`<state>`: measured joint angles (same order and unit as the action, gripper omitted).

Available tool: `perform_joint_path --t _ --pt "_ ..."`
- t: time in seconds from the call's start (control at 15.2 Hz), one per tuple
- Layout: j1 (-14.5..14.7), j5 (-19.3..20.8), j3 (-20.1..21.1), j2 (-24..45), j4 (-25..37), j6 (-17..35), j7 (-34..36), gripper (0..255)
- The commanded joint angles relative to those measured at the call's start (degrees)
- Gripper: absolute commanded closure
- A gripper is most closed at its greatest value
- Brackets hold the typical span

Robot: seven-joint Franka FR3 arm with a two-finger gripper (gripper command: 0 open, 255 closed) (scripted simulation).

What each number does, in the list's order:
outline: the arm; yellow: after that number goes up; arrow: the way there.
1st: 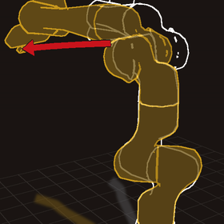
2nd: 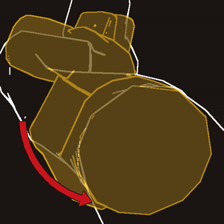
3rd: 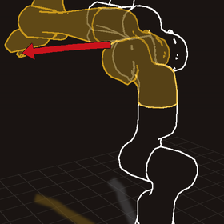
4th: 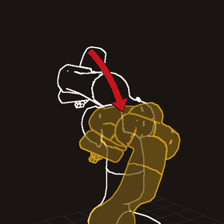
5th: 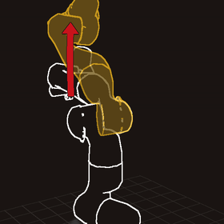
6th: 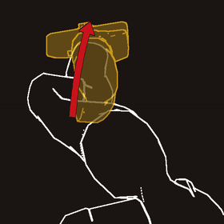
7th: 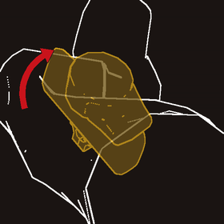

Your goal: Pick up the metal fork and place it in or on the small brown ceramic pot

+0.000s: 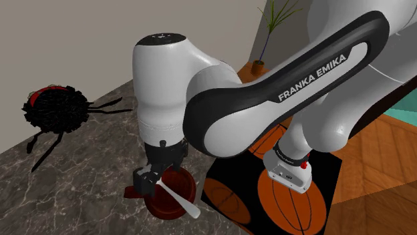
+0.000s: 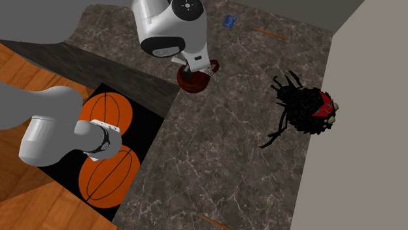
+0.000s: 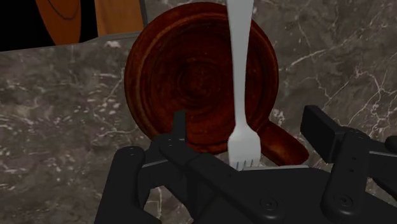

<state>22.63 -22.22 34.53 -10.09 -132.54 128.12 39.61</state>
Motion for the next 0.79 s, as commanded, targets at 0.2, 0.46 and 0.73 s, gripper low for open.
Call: perform_joint_path --t 0.2,0.46,0.73 --pt "-0.27 -0.41 -1.15 -2.44 1.73 -4.21 -0.52 0" --pt "-0.49 -0.53 -2.23 -4.26 3.55 -7.91 -0.81 0" --pt "-0.49 -0.53 -2.23 -4.26 3.55 -7.91 -0.80 0"
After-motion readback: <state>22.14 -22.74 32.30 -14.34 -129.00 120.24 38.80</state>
